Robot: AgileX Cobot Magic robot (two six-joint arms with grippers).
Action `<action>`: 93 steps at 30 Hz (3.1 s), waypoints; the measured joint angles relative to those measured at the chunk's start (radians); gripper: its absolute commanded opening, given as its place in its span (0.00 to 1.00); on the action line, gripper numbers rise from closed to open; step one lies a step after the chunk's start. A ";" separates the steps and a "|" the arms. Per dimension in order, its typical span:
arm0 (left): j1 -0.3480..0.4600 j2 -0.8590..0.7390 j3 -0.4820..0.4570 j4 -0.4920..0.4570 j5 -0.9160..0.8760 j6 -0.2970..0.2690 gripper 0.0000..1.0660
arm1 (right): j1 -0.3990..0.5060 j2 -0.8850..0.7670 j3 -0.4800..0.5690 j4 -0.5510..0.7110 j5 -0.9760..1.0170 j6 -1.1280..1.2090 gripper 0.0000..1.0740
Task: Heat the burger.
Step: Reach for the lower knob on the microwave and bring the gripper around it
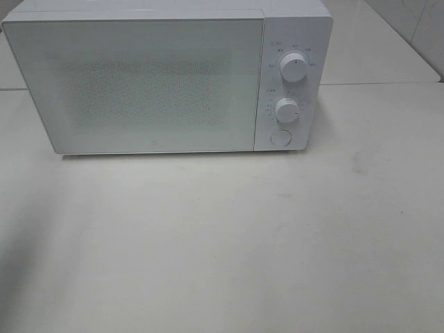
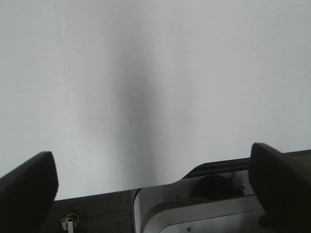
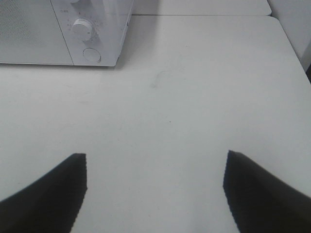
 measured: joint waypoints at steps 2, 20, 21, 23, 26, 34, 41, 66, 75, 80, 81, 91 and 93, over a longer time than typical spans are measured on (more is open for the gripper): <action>0.000 -0.075 0.054 0.037 0.000 -0.031 0.94 | 0.000 0.000 0.000 0.000 0.000 0.000 0.70; 0.000 -0.586 0.355 0.072 -0.094 -0.057 0.94 | 0.000 0.000 0.000 0.000 0.000 0.000 0.70; 0.000 -0.605 0.375 0.072 -0.104 -0.063 0.94 | 0.000 0.000 0.000 0.000 0.000 0.000 0.70; 0.000 -0.650 0.395 0.076 -0.108 -0.077 0.94 | 0.000 0.000 0.000 0.000 0.000 0.000 0.70; 0.000 -0.706 0.398 0.086 -0.118 -0.088 0.94 | 0.000 0.000 0.000 0.000 0.000 0.000 0.70; 0.000 -0.813 0.399 0.089 -0.121 -0.094 0.94 | 0.000 0.000 0.000 0.000 0.000 0.000 0.70; 0.000 -0.921 0.399 0.089 -0.122 -0.094 0.94 | 0.000 0.000 0.000 0.000 0.000 0.000 0.70; 0.000 -1.017 0.399 0.089 -0.122 -0.093 0.94 | 0.000 0.000 0.000 0.000 0.000 0.000 0.70; 0.000 -1.017 0.399 0.089 -0.122 -0.093 0.94 | 0.000 0.000 0.000 0.000 0.000 0.000 0.70; 0.000 -1.017 0.399 0.089 -0.122 -0.093 0.94 | 0.000 0.000 0.000 0.000 0.000 0.000 0.70; 0.000 -1.017 0.399 0.089 -0.122 -0.093 0.94 | 0.000 0.000 0.000 0.000 0.000 0.000 0.70; 0.000 -1.017 0.399 0.089 -0.122 -0.093 0.94 | 0.000 0.000 0.000 0.000 0.000 0.000 0.70; 0.000 -1.017 0.399 0.089 -0.122 -0.093 0.94 | 0.000 0.000 0.000 0.000 0.000 0.000 0.70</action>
